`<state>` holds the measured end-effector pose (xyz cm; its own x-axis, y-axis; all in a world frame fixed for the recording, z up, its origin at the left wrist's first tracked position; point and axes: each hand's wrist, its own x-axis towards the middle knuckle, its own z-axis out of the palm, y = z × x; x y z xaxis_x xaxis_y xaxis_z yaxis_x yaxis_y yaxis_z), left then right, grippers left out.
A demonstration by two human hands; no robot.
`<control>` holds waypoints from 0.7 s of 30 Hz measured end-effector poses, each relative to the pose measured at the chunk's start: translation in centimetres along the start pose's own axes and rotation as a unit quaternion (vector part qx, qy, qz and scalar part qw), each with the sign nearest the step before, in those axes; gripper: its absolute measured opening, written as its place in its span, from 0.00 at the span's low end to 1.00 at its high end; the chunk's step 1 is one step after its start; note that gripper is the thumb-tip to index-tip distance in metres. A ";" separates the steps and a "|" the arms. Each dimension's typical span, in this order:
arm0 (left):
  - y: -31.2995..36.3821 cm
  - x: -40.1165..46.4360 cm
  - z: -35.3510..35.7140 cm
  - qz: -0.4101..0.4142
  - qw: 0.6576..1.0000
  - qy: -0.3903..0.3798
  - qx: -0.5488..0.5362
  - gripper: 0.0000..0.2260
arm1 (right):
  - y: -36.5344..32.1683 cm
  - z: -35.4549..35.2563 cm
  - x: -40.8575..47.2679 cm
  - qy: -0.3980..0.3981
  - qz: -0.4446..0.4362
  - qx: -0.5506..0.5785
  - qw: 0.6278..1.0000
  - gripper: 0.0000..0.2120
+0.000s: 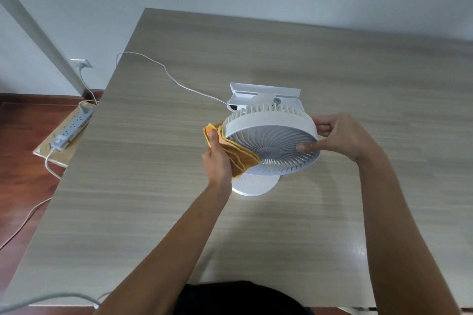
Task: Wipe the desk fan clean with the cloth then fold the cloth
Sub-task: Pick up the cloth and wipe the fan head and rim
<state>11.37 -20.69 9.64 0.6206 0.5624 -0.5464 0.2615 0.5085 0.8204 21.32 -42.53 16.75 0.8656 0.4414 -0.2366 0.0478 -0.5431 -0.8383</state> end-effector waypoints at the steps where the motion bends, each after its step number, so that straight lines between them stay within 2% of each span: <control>1: 0.2 -0.1 0.2 0.040 0.999 0.003 0.026 0.20 | 0.1 -0.1 -0.1 0.003 0.000 0.000 1.000 0.32; 3: 0.4 -0.6 0.6 0.161 0.980 0.016 0.116 0.22 | 0.3 -0.1 -0.3 0.010 -0.002 -0.003 1.000 0.32; 6: 1.0 -1.3 1.7 0.336 0.909 0.026 0.246 0.21 | 0.3 0.3 -0.5 0.014 -0.010 -0.014 1.000 0.32; 8: 1.6 -1.6 2.6 0.448 0.841 0.013 0.304 0.20 | 0.3 0.4 -0.5 0.012 -0.011 -0.022 1.000 0.32; 10: 1.7 -1.5 3.6 0.546 0.751 0.009 0.371 0.20 | 0.2 0.5 -0.4 0.014 -0.014 -0.029 0.999 0.31; 13: 2.0 -1.8 5.3 0.596 0.647 -0.004 0.476 0.23 | 0.5 0.6 -0.3 0.014 -0.023 -0.032 0.999 0.29; 16: 1.6 -2.6 6.9 0.635 0.568 -0.017 0.524 0.21 | 1.2 0.5 0.2 0.013 -0.014 -0.030 0.999 0.23; 18: 1.2 -2.9 7.4 0.655 0.538 -0.033 0.529 0.20 | 1.9 0.4 0.5 0.024 -0.005 -0.042 0.999 0.21; 21: 1.3 -2.7 6.8 0.680 0.551 -0.024 0.484 0.19 | 1.8 0.7 0.4 0.018 -0.009 -0.039 0.999 0.24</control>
<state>15.13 -25.98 13.33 0.7420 -0.0346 0.6695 -0.2120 -0.9595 0.1853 21.42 -42.82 14.76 0.8814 0.4269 -0.2024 0.1019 -0.5901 -0.8008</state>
